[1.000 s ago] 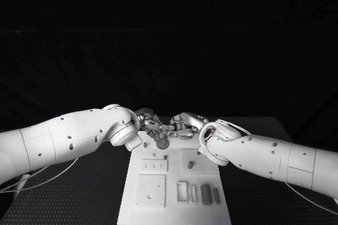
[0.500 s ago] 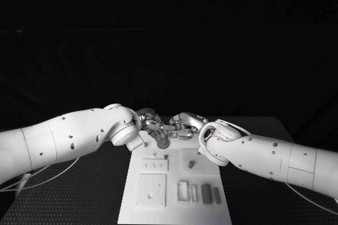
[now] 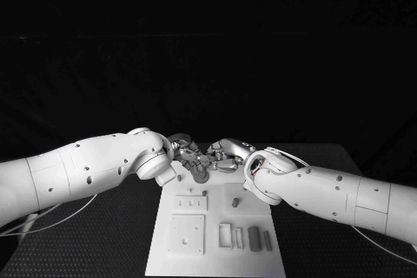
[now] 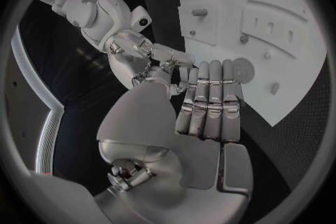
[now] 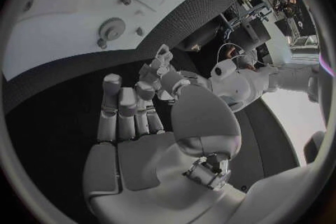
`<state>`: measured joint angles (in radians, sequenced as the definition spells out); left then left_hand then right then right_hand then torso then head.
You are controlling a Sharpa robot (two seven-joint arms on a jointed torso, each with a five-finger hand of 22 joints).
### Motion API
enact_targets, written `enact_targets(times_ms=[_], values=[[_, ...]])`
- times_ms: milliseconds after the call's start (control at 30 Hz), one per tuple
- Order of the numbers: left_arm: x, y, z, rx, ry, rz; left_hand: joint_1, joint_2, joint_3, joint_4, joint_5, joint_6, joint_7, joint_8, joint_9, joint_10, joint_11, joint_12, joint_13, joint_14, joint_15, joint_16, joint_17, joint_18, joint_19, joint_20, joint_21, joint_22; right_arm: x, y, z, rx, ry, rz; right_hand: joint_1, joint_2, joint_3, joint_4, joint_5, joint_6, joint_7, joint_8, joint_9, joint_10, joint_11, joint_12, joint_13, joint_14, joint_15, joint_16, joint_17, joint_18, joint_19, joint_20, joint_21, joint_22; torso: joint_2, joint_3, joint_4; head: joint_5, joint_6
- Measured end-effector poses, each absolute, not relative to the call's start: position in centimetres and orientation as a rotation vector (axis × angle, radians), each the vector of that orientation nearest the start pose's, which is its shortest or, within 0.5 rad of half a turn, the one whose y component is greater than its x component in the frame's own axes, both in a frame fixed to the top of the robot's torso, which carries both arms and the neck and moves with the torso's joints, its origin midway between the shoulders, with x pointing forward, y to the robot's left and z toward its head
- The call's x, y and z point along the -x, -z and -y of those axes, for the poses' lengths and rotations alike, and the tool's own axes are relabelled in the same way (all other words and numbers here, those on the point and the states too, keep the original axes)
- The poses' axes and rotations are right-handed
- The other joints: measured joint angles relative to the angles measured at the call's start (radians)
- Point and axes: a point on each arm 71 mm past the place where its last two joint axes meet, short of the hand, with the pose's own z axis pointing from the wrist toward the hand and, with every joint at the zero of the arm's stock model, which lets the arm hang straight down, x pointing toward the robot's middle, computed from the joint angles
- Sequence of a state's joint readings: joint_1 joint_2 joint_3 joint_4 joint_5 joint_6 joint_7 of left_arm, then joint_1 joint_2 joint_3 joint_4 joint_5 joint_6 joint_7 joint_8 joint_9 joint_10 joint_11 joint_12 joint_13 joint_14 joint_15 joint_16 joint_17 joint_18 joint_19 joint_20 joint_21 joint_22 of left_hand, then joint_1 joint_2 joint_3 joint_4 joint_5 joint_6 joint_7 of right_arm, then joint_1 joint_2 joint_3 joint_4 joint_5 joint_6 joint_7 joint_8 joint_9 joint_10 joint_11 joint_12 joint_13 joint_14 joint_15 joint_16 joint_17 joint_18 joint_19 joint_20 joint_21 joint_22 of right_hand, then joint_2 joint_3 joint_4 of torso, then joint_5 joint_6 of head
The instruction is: Assemble the parts on the task board
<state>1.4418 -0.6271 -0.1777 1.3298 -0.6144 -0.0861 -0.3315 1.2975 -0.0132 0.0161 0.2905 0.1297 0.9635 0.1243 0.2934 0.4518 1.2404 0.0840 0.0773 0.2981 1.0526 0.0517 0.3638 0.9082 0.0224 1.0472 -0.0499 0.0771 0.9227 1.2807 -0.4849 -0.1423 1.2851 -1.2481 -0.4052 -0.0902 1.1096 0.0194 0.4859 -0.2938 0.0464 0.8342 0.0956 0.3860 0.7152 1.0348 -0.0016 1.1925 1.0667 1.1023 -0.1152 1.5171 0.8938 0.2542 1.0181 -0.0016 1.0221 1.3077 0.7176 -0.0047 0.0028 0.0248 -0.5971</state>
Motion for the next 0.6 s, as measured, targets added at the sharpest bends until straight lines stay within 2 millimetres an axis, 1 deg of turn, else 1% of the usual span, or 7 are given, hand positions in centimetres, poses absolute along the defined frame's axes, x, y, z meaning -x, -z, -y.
enact_targets(times_ms=[100, 233, 333, 433, 533, 567, 600], values=[[-53.70, 15.27, -15.69, 0.507, 0.807, -2.110, 0.019, 0.003, -0.005, -0.001, 0.025, 0.003, 0.001, 0.000, 0.000, 0.004, -0.004, 0.000, 0.001, 0.000, 0.000, 0.000, 0.003, 0.000, 0.000, 0.000, 0.000, 0.003, -51.83, 18.47, 8.38, 0.088, -0.813, -1.646, 0.000, 0.000, 0.000, 0.000, 0.000, 0.000, 0.000, 0.000, 0.000, 0.000, 0.000, 0.000, 0.000, 0.000, 0.000, 0.000, 0.000, 0.000, 0.000, 0.000, 0.000, 0.000, 0.000, 0.0000, -0.0002, 0.000, -0.001], [-53.76, 15.31, -15.62, 0.507, 0.805, -2.111, 0.040, 0.011, -0.010, -0.001, 0.046, 0.006, -0.002, 0.001, 0.000, 0.004, -0.003, 0.000, 0.002, 0.000, 0.000, 0.000, 0.005, 0.000, 0.000, 0.000, -0.004, 0.005, -51.84, 18.48, 8.41, 0.086, -0.811, -1.647, 0.000, 0.000, 0.000, 0.000, 0.000, 0.000, 0.000, -0.001, 0.000, 0.000, 0.000, 0.000, 0.000, 0.000, 0.000, 0.000, 0.000, 0.000, 0.000, 0.000, 0.000, 0.000, 0.000, 0.0000, -0.0007, 0.001, -0.001], [-53.77, 15.35, -15.64, 0.508, 0.805, -2.112, 0.050, 0.013, -0.010, -0.001, 0.050, 0.007, -0.003, 0.002, 0.000, 0.004, -0.003, 0.000, 0.003, 0.000, 0.000, 0.000, 0.007, 0.000, 0.000, 0.000, -0.004, 0.006, -51.83, 18.49, 8.39, 0.086, -0.810, -1.647, 0.000, 0.000, 0.000, 0.000, 0.000, 0.000, 0.000, -0.001, -0.001, 0.000, 0.000, 0.000, 0.000, 0.000, 0.000, 0.000, 0.000, -0.001, 0.000, 0.000, 0.000, 0.000, 0.000, -0.0003, -0.0012, 0.000, -0.001], [-53.79, 15.35, -15.67, 0.509, 0.804, -2.111, 0.068, 0.022, -0.010, -0.001, 0.054, 0.008, -0.004, 0.003, 0.000, 0.007, -0.007, 0.000, 0.004, 0.000, 0.000, 0.000, 0.008, 0.000, 0.000, 0.000, -0.004, 0.007, -51.82, 18.49, 8.36, 0.086, -0.810, -1.648, 0.000, 0.000, 0.000, 0.000, 0.000, 0.000, 0.000, -0.001, -0.001, 0.000, 0.000, 0.000, 0.000, 0.000, 0.000, 0.000, 0.000, -0.001, 0.000, 0.000, 0.000, 0.000, 0.000, -0.0002, -0.0011, -0.001, -0.003], [-53.80, 15.37, -15.69, 0.512, 0.805, -2.112, 0.084, 0.036, -0.010, -0.001, 0.063, 0.012, -0.008, 0.003, 0.000, 0.009, -0.005, 0.000, 0.005, 0.003, -0.003, 0.000, 0.010, -0.001, 0.002, -0.002, -0.004, 0.008, -51.82, 18.49, 8.34, 0.086, -0.810, -1.648, 0.000, 0.000, 0.000, 0.000, 0.000, 0.000, 0.000, -0.001, 0.000, 0.000, 0.000, 0.000, 0.000, 0.000, 0.000, 0.000, 0.000, -0.001, 0.000, 0.000, 0.000, 0.000, 0.000, -0.0002, -0.0008, -0.002, -0.003], [-53.80, 15.38, -15.71, 0.513, 0.805, -2.112, 0.093, 0.036, -0.010, -0.001, 0.063, 0.013, -0.009, 0.003, 0.000, 0.013, -0.006, 0.000, 0.006, 0.003, -0.003, 0.000, 0.011, -0.002, 0.004, -0.004, -0.004, 0.009, -51.82, 18.49, 8.33, 0.086, -0.810, -1.648, 0.000, 0.000, 0.000, 0.000, 0.000, 0.000, 0.000, -0.001, 0.001, 0.000, 0.000, 0.000, 0.000, 0.000, 0.000, 0.000, 0.000, -0.001, 0.000, 0.000, 0.000, 0.000, 0.000, -0.0001, -0.0007, -0.002, -0.004], [-53.81, 15.38, -15.72, 0.514, 0.805, -2.112, 0.102, 0.032, -0.001, 0.000, 0.046, 0.014, -0.010, 0.003, 0.000, 0.014, -0.007, 0.000, 0.006, 0.004, -0.004, 0.000, 0.011, -0.002, 0.004, -0.004, -0.004, 0.009, -51.82, 18.48, 8.32, 0.086, -0.810, -1.648, 0.000, 0.000, 0.000, 0.000, 0.000, 0.000, 0.000, -0.001, 0.001, 0.000, 0.000, 0.000, 0.000, 0.000, 0.000, 0.000, 0.000, -0.001, 0.000, 0.000, 0.000, 0.000, 0.000, -0.0001, -0.0006, -0.002, -0.004]])
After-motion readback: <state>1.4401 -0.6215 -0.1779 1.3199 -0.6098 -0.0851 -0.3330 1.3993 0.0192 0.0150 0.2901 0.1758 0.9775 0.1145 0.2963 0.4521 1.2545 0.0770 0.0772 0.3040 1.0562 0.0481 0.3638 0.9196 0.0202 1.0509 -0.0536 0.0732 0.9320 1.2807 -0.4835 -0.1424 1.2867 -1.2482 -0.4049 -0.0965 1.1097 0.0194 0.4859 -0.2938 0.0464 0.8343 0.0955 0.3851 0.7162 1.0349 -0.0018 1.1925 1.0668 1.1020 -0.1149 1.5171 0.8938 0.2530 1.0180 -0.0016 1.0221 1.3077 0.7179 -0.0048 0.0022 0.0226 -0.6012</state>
